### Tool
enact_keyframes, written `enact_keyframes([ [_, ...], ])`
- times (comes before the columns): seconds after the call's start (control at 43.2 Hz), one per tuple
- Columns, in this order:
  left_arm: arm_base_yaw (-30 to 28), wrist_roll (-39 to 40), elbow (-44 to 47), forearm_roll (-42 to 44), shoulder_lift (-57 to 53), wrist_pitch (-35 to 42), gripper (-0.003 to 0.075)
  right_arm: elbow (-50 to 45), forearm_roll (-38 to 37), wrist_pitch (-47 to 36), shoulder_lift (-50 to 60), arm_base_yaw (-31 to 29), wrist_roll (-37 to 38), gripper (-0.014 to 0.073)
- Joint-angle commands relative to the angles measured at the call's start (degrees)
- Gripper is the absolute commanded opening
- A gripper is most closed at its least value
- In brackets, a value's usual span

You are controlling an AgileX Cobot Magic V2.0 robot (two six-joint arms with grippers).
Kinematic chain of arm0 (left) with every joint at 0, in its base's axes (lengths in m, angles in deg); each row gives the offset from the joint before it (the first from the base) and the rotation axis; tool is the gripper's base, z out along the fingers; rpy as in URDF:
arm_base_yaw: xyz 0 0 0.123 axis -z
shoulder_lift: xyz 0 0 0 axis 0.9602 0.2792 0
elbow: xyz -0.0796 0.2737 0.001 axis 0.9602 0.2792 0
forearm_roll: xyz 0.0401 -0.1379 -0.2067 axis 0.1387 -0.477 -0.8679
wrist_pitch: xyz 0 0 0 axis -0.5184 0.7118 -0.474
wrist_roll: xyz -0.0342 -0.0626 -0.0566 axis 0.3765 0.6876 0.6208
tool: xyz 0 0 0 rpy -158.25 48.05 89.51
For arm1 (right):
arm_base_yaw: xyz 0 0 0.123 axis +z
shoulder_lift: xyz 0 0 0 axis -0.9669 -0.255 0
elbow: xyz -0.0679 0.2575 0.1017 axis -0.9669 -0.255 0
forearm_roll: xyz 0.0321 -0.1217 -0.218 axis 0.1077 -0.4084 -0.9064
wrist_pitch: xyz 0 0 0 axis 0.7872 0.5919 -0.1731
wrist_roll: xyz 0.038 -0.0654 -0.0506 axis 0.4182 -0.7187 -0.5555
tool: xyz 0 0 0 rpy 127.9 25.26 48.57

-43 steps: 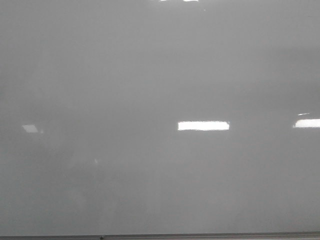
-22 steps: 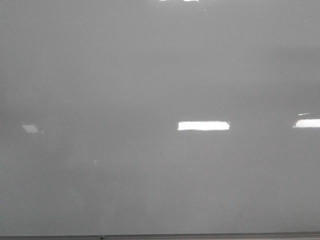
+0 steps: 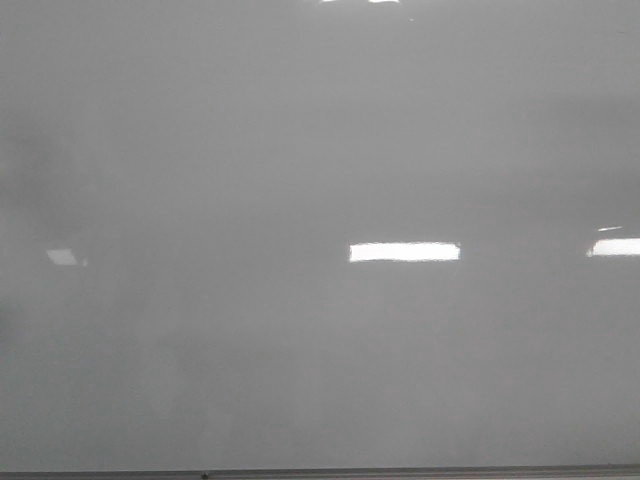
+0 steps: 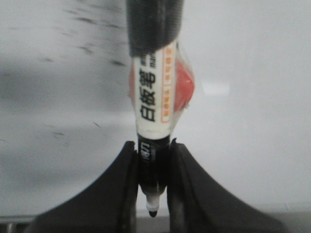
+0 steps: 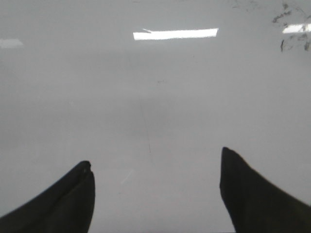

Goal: Write number 8 on whiteboard

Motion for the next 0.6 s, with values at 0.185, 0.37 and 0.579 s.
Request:
enact_keyframes([
  [0.185, 15.62, -20.12, -17.07, -2.08, 1.98, -34.97, -0.0021, 8.27, 4.76, 5.06, -9.46, 3.34, -9.70, 0.0559],
  [0.37, 26.62, -31.91, -20.88, -2.48, 1.71, -37.71, -0.0021, 13.76, 15.01, 13.19, -17.90, 9.91, -24.68, 0.0559],
  [0.579, 36.15, -37.24, -21.13, -3.86, 1.46, -37.70, -0.0021, 20.93, 31.08, 24.56, -27.95, 20.96, -46.27, 0.0559],
])
